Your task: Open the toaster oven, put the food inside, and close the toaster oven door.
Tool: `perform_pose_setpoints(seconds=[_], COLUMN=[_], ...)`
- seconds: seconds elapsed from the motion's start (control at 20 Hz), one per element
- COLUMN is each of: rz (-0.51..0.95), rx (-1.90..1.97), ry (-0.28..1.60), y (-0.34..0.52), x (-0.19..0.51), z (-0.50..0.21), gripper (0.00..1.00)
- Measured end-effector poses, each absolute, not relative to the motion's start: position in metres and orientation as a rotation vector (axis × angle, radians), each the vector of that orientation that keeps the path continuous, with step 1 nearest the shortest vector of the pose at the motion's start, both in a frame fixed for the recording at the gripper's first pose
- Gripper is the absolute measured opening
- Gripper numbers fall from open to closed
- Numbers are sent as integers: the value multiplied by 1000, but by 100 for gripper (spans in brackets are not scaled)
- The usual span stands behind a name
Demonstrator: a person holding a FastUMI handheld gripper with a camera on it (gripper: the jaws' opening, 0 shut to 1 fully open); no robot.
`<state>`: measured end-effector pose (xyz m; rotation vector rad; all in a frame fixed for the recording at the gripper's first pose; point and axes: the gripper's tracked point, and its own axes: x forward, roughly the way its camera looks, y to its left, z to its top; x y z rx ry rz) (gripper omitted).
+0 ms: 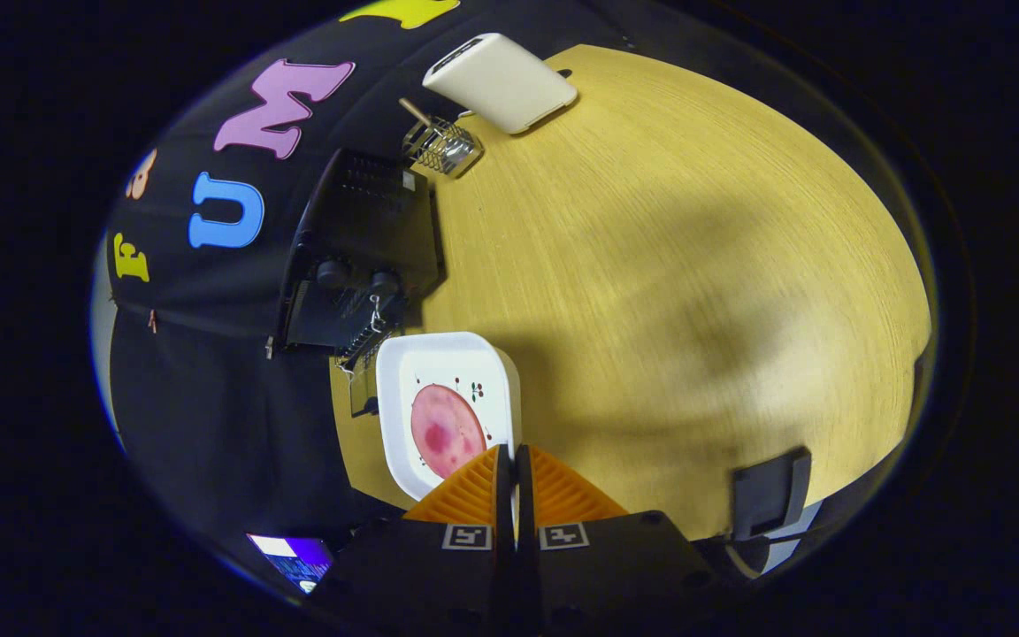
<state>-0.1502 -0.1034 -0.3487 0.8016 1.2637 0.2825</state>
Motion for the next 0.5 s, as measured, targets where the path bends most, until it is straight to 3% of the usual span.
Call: perform_pose_setpoints(seconds=[0.5], rz=[294], rx=[789], ry=[1225], y=[21], x=[-161], z=[-311], gripper=[5])
